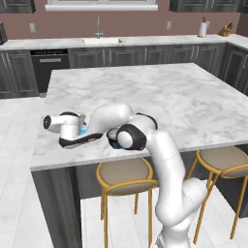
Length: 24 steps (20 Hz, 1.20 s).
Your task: Stack the yogurt containers by placing the smaller containers on top of the larger containers.
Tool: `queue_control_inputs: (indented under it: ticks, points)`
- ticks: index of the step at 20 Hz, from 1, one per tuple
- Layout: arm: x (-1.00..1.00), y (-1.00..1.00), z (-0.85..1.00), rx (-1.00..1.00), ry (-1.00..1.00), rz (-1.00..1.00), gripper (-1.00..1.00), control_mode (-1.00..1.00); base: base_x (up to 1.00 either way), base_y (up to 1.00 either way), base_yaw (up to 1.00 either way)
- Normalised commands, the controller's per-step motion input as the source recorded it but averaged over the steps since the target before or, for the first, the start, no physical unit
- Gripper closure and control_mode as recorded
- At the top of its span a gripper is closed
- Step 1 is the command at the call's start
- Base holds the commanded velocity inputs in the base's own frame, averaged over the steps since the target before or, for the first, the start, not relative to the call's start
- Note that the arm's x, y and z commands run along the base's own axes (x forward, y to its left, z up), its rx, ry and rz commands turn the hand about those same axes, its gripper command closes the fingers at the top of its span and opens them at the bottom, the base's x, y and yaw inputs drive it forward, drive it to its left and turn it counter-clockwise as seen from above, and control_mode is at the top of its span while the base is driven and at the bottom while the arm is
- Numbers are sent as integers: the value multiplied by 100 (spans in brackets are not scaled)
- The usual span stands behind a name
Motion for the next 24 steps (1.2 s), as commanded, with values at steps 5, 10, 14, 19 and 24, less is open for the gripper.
queue_control_inputs:
  ticks: [5, 10, 14, 19, 24]
  points:
    - [35, 2, -18, 0, 3, 0, -100, -100, 0, 0, 0]
    - [37, 13, -19, 0, 3, 0, -100, -100, 0, 0, 0]
    - [34, 23, -18, 0, 3, 0, -100, -100, 0, 0, 0]
    - [31, 27, -17, 0, 2, 0, -100, -100, 0, 0, 0]
    - [24, 23, -12, 0, 4, 0, 100, -100, 0, 0, 0]
